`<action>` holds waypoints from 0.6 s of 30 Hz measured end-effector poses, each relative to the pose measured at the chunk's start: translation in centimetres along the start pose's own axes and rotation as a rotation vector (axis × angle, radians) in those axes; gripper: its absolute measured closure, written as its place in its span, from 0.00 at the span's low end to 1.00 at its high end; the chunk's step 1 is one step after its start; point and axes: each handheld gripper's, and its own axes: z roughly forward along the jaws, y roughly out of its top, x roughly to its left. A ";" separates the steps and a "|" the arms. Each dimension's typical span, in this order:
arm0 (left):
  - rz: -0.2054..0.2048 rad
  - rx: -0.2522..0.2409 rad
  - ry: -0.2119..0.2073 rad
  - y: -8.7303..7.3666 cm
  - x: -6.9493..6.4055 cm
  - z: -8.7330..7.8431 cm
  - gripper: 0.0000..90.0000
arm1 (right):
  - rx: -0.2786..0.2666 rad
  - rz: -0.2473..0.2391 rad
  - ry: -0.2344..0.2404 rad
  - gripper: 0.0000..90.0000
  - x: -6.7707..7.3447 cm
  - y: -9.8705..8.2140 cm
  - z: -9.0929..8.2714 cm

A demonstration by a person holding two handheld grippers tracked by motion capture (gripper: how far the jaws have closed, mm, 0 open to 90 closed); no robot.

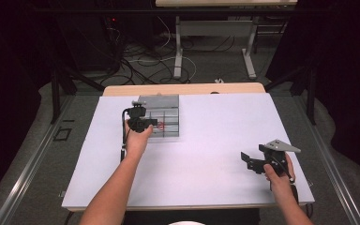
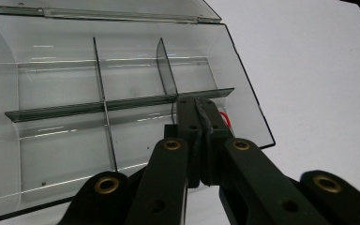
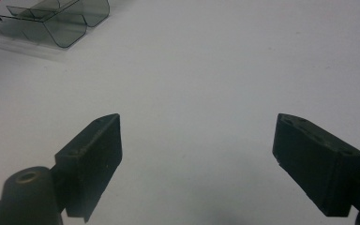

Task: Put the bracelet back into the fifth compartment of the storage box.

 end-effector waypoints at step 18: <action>-0.030 0.017 0.042 0.2 0.9 1.3 1.00 | -0.005 0.000 -0.006 0.17 0.0 0.0 0.0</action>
